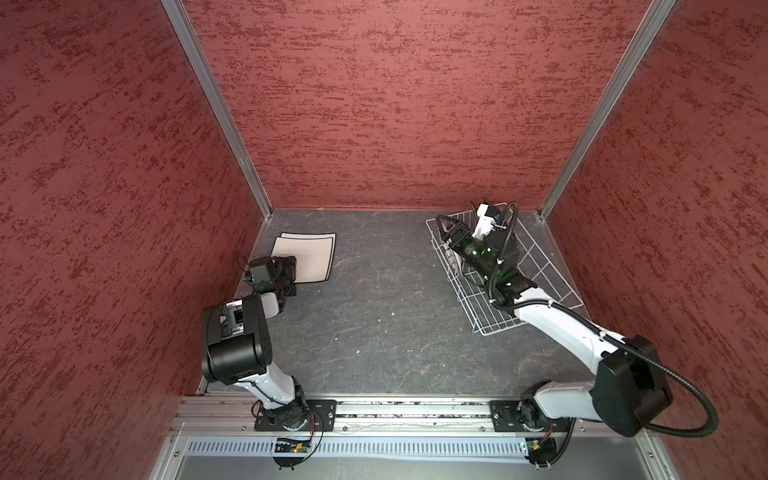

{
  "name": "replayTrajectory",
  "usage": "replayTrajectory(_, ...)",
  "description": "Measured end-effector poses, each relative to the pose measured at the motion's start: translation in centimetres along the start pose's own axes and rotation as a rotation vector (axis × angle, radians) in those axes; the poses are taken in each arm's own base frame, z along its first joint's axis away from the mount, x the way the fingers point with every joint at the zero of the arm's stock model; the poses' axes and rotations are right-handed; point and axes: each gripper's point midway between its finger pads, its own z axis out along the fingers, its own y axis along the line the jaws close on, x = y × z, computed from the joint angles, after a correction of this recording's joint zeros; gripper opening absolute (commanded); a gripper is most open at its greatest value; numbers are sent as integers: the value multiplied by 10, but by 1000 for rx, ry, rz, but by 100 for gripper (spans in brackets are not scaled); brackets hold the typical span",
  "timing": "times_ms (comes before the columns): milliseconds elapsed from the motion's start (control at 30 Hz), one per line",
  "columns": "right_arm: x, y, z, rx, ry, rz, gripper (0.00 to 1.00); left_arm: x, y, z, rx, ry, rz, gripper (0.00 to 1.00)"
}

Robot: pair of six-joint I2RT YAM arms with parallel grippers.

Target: Unload the plates from the dish rack

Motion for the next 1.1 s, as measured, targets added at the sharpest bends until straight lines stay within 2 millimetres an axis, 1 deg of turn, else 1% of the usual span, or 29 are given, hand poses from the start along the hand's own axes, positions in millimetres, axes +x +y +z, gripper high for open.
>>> replayTrajectory(133, 0, 0, 0, 0, -1, 0, 78, 1, 2, 0, -10, 8, -1, 89)
replayTrajectory(233, 0, 0, 0, 2, -2, 0, 78, 2, 2, 2, -24, 19, -1, 94)
replayTrajectory(367, -1, -1, 0, 6, -7, -1, 79, -1, -10, 11, -24, 36, 18, 100)
replayTrajectory(433, -2, -1, 0, 6, -8, -1, 79, -1, -14, 14, -28, 40, 27, 99)
replayTrajectory(533, -3, 1, -2, 3, -12, -1, 79, 1, -17, 16, -51, 41, 46, 99)
replayTrajectory(633, -6, 4, -5, -2, -20, -2, 79, 6, -15, 17, -82, 47, 63, 99)
replayTrajectory(733, -7, 5, -9, -5, -27, -2, 79, 11, -8, 17, -115, 51, 66, 99)
replayTrajectory(967, -9, 6, -17, -5, -37, -8, 80, 10, -4, 11, -148, 36, 68, 100)
replayTrajectory(1100, -10, 6, -20, -5, -42, -10, 80, 10, 7, 8, -196, 36, 64, 99)
